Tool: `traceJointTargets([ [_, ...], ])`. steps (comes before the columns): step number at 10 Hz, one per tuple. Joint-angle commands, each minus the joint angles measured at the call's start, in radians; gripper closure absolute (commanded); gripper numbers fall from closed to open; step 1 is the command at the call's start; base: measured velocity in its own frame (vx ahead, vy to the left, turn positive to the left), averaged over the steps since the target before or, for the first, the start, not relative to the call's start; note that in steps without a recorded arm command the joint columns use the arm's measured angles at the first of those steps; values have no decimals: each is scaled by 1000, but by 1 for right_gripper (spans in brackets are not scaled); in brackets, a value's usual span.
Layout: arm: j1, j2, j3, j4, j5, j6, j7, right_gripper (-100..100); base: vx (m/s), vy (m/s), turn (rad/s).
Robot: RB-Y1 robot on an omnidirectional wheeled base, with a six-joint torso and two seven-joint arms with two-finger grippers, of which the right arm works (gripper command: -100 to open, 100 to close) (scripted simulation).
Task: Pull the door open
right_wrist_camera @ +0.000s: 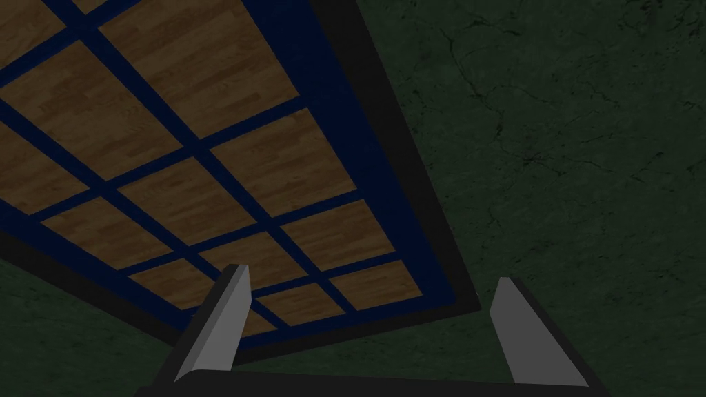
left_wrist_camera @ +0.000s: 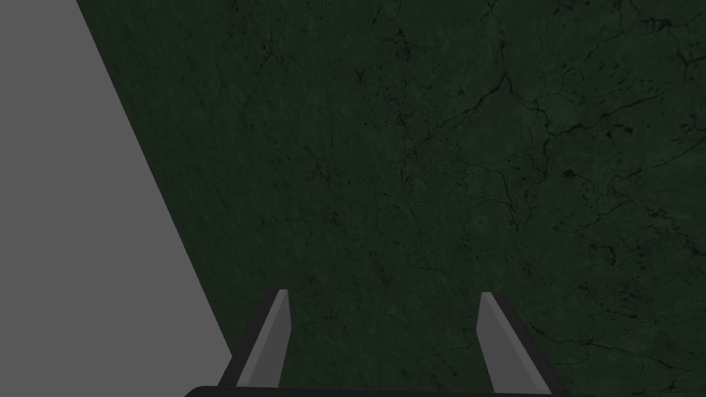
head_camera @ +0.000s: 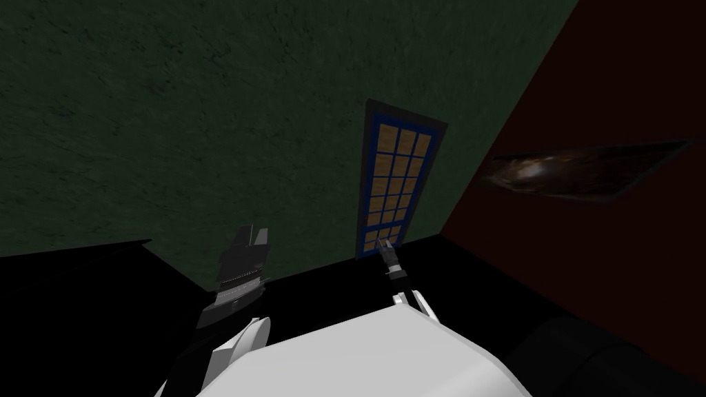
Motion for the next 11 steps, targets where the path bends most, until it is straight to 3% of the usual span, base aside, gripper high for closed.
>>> traceJointTargets([
  [1,-8,-3,-2,40,1,-17,32,-100,94,-27,36],
  [11,-49,-11,-9,244,11,-88,209,-100,97,-32,33],
])
